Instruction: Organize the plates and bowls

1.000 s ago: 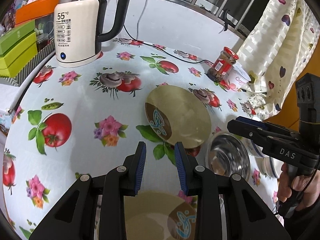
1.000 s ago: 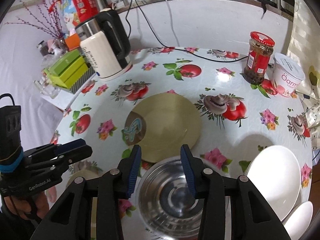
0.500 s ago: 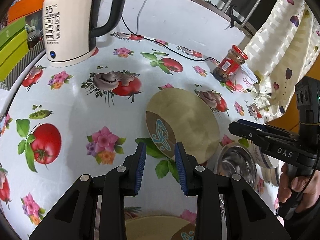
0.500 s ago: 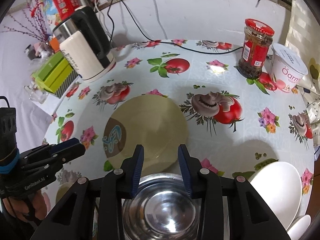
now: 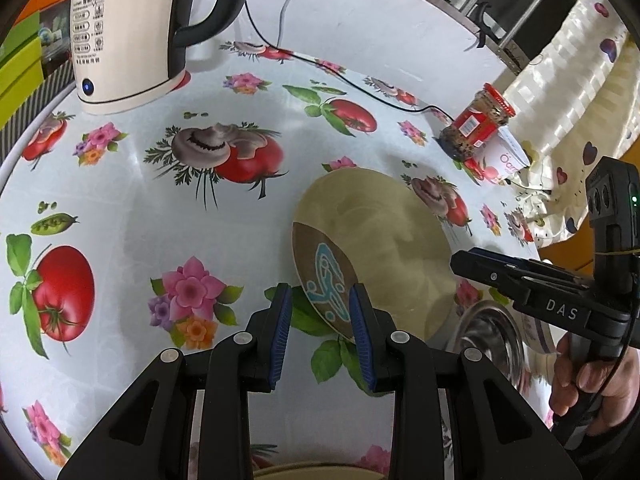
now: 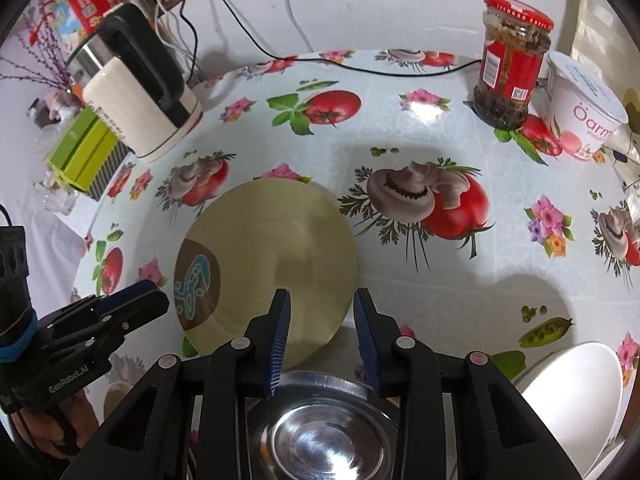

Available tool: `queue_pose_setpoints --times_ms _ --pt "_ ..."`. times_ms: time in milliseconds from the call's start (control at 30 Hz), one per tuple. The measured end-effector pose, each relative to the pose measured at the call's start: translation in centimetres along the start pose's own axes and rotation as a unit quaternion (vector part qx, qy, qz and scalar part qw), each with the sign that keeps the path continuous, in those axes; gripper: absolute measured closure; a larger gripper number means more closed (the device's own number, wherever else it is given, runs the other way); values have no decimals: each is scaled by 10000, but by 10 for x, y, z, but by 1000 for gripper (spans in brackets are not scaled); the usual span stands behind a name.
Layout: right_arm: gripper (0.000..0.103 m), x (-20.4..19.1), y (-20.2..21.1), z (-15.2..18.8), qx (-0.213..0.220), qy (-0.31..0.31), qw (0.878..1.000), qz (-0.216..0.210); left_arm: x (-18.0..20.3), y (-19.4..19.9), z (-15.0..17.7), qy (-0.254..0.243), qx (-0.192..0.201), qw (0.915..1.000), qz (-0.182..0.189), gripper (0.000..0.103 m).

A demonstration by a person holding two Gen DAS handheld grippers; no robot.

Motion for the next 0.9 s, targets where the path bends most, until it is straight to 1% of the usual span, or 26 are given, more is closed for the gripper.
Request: queue_pose_setpoints --times_ms 200,567,700,900 --pt "71 5 -10 -2 -110 -47 9999 81 0 -8 0 -14 -47 10000 -2 72" --pt "71 5 -29 -1 -330 -154 9993 56 -2 -20 -3 -9 -114 9999 -4 72" --pt "78 5 -31 -1 -350 -180 9992 40 0 -22 -2 -63 -126 9999 -20 72" --pt "79 4 -29 -3 -292 -222 9993 1 0 -21 -2 -95 -103 9999 -63 72"
Point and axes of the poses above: each gripper's, at about its wrist camera, not at the fingertips, and y roughly against the way its jaws point, x to its right, z to its underside, the point moved 9 cm from there along -y, roughly the way its jaws point, and after that the axes turned 2 degrees about z, right-handed, at the moved point
